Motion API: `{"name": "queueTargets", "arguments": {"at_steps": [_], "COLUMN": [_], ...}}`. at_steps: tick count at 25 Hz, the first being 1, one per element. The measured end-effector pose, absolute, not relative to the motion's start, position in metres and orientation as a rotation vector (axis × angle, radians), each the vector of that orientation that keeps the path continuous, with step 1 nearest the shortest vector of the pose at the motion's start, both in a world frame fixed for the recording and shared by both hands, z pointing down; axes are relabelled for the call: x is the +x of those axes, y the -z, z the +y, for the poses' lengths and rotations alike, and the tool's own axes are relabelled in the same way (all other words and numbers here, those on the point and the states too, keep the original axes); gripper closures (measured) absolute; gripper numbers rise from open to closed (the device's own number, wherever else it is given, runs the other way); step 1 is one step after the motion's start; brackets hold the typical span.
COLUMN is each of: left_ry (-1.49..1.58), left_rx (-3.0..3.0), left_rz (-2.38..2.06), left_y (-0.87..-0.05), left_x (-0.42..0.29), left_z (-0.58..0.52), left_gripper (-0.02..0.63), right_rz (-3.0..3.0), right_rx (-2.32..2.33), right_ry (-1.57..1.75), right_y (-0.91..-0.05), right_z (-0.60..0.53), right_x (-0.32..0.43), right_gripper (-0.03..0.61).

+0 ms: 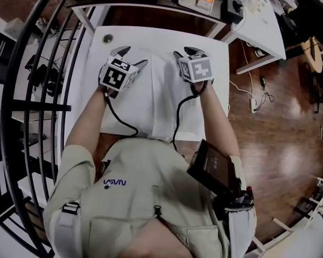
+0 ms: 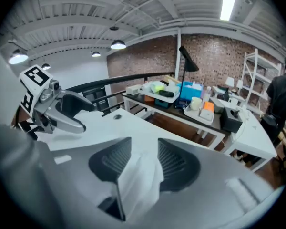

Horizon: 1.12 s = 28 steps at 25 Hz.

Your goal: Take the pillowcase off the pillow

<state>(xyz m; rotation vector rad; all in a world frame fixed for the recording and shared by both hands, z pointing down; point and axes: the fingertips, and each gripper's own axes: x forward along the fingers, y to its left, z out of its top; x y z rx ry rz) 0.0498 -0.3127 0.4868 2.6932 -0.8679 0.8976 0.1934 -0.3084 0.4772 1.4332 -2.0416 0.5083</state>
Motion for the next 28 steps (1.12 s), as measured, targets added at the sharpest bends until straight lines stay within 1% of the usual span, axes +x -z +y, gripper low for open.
{"name": "queueTargets", "arguments": {"at_steps": [5, 7, 9, 11, 13, 14, 16, 19, 23, 28], "left_ry": [-1.011, -1.083, -1.162, -1.224, -1.221, -1.191, -1.093, -0.928, -0.791, -0.687], "left_rx": [2.566, 2.541, 2.516, 2.51, 2.551, 2.58, 2.611, 2.618, 2.655, 2.652], "left_rz": [-0.727, -0.652, -0.584, -0.543, -0.529, -0.535, -0.575, -0.672, -0.802, -0.932], "left_y": [-0.53, -0.548, -0.56, -0.569, -0.568, -0.562, -0.542, -0.511, -0.477, -0.453], "left_x": [0.056, 0.06, 0.062, 0.063, 0.065, 0.065, 0.06, 0.044, 0.024, 0.0], "left_z": [-0.317, -0.308, -0.294, -0.277, -0.264, -0.259, -0.255, -0.255, -0.253, -0.253], "left_gripper": [0.265, 0.295, 0.362, 0.459, 0.553, 0.573, 0.584, 0.586, 0.588, 0.595], "right_rz": [-1.903, -1.841, -1.804, -1.789, -1.786, -1.793, -1.844, -1.925, -1.872, -1.756], "right_rx": [1.336, 1.29, 1.255, 1.22, 1.171, 1.147, 1.125, 1.163, 1.308, 1.524], "right_ry": [-0.662, -0.7, -0.732, -0.759, -0.768, -0.765, -0.743, -0.677, -0.606, -0.557], "right_y": [-0.522, -0.542, -0.559, -0.571, -0.58, -0.582, -0.578, -0.555, -0.533, -0.511], "right_z": [-0.332, -0.335, -0.337, -0.334, -0.326, -0.322, -0.319, -0.32, -0.316, -0.305], "right_x": [0.195, 0.196, 0.197, 0.194, 0.186, 0.182, 0.171, 0.161, 0.181, 0.242], "right_gripper": [0.382, 0.367, 0.362, 0.362, 0.363, 0.381, 0.422, 0.538, 0.549, 0.557]}}
